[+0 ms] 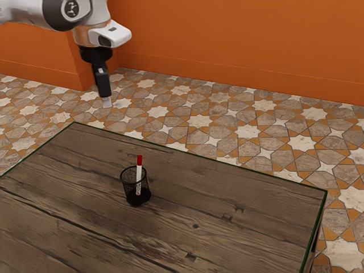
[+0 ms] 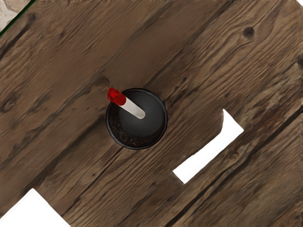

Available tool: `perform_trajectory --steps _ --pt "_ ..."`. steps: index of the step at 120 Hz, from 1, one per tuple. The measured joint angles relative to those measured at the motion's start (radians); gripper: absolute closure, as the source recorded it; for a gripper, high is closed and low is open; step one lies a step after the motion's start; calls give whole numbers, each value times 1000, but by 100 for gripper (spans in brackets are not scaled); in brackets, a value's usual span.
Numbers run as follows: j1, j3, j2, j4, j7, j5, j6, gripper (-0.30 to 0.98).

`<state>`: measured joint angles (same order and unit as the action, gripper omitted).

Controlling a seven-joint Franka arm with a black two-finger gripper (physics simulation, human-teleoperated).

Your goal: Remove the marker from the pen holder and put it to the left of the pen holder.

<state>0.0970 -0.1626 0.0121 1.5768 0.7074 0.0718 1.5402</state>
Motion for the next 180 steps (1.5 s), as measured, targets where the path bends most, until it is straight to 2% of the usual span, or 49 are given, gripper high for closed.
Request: perform_trajectory --steps 18,25,38,53,67,158,180 --pt "8 -31 -32 -65 37 15 0 0" --pt "-27 -31 -118 -95 49 78 0 0" --pt "-164 -22 -293 -116 68 193 -4 0" --pt "-151 -17 -420 -116 83 234 -22 0" --pt "-148 4 -477 -122 66 214 -32 0" --pt "-152 127 -612 -239 -206 26 -41 1" --pt "-153 148 -626 -248 -244 10 -41 20"
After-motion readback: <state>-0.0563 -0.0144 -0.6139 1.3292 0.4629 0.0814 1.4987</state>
